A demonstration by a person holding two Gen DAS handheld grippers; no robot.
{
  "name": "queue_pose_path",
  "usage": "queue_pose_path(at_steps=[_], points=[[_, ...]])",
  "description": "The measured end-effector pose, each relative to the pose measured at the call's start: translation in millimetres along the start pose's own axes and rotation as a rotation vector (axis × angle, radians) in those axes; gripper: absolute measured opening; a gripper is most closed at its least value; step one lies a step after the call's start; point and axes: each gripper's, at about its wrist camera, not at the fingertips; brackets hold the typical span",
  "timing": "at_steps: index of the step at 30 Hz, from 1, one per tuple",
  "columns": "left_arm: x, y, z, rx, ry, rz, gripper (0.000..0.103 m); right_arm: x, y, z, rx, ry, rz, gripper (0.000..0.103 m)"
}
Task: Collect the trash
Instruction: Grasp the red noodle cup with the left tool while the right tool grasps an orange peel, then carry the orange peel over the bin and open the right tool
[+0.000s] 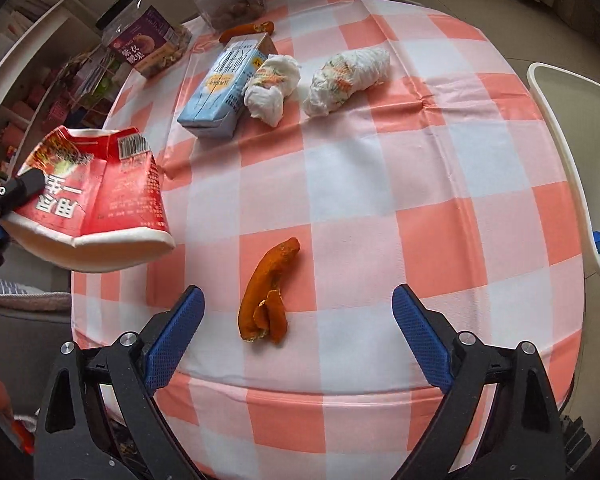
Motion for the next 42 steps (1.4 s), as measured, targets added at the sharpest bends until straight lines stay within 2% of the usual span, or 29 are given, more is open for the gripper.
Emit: queue_pose_path(at_steps=[1,3,4,7,9,15,21,25,27,34,42], points=[[6,3,-1,-0.013,-0.019,-0.012,0.025,-4,3,2,0.01,0.009,0.001,0.083],[17,7,-2,-0.041,-0.056,-0.051,0.025,-13,9,7,0.034,0.023,0.013,0.07],[22,9,-2,-0.056,-0.072,-0.076,0.025,-18,12,9,0.046,0.027,0.021,0.066],[28,13,-2,-0.079,-0.1,-0.113,0.025,-20,22,15,0.107,-0.029,0.058,0.057],[30,16,-2,-0.084,-0.106,-0.115,0.025,-22,28,15,0.143,-0.035,0.058,0.023],[35,17,-1,-0.112,-0.13,-0.142,0.025,-14,42,14,0.22,-0.076,0.04,0.02],[41,11,-3,-0.132,-0.173,-0.15,0.025,37,53,-12,0.214,-0.23,-0.063,0.02],[45,-1,-5,-0.165,-0.211,-0.166,0.025,70,53,-21,0.221,-0.351,-0.071,0.02],[47,-9,-5,-0.182,-0.23,-0.172,0.025,80,51,-25,0.21,-0.384,-0.082,0.02],[43,-34,-10,-0.201,-0.243,-0.143,0.025,105,26,-35,0.179,-0.461,-0.07,0.02],[34,-72,-12,-0.241,-0.248,-0.103,0.025,135,-23,-54,0.091,-0.551,-0.024,0.02]])
Point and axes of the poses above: each gripper's, at about its wrist camera, not at the fingertips, and x roughly against the way its jaws point, y to its left, z to its underside, and after that the axes turned 14 degrees about -x, right-handed
